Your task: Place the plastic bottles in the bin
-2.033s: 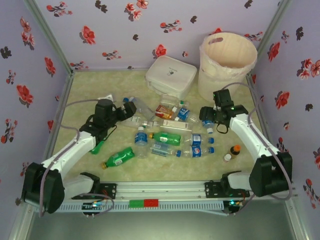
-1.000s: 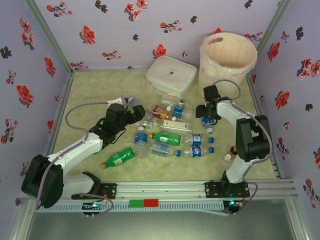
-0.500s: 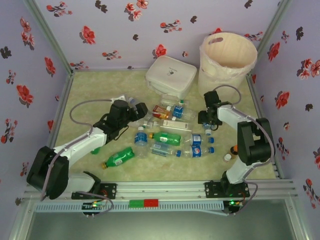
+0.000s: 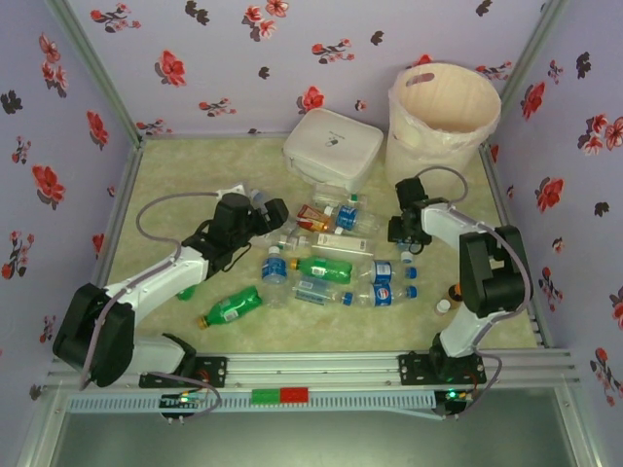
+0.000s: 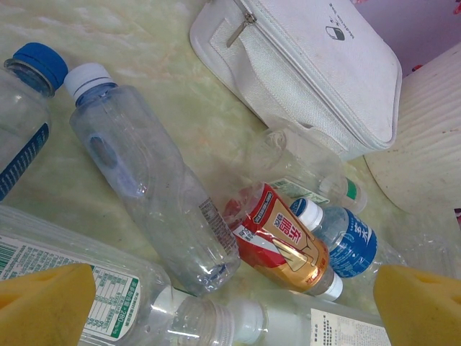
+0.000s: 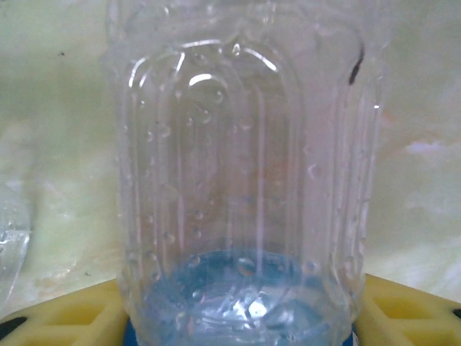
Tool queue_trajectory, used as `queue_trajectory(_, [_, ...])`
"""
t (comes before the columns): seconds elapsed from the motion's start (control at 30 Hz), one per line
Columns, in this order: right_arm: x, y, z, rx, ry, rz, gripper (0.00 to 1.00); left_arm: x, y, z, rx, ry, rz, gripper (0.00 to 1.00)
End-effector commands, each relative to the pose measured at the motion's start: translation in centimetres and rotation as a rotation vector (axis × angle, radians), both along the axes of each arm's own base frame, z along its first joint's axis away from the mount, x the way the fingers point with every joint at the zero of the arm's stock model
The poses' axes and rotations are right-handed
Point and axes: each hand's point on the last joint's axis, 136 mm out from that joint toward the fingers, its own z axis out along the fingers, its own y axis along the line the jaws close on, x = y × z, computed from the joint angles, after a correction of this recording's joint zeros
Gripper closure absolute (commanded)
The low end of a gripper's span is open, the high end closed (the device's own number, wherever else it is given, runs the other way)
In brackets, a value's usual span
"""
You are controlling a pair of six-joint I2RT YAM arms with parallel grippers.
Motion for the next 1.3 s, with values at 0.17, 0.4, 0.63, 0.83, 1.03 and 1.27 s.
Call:
queue_trajectory(0.17, [-0.5, 1.5, 8.6, 0.146, -0.209, 0.002, 0.47, 0.4, -1.0, 1.7, -0.025, -0.036, -0.029, 0.00])
queue_trajectory(0.4, [-1.3, 5.8, 18.6, 0.438, -0.424, 0.109, 0.48, 1.7, -3.8, 3.7, -0.071, -0.027, -0.112, 0.00])
queue_trajectory(0.63, [-1.4, 7.0, 30.6, 0.529, -0.687, 0.220, 0.48, 2.9, -5.3, 5.8, -0.053, -0.046, -0.169, 0.01])
queue_trajectory(0.83, [-0.2, 4.0, 38.3, 0.393, -0.847, 0.183, 0.49, 3.1, -5.7, 6.0, -0.070, -0.059, -0.170, 0.00])
queue_trajectory(1.03, [2.7, 0.1, 42.6, 0.317, -0.969, 0.092, 0.50, 2.0, -5.2, 5.6, -0.032, -0.051, -0.180, 0.00])
queue_trajectory(1.27, [8.4, -4.2, 41.6, 0.194, -0.968, -0.036, 0.50, 0.6, -2.8, 4.3, 0.078, -0.015, -0.144, 0.01])
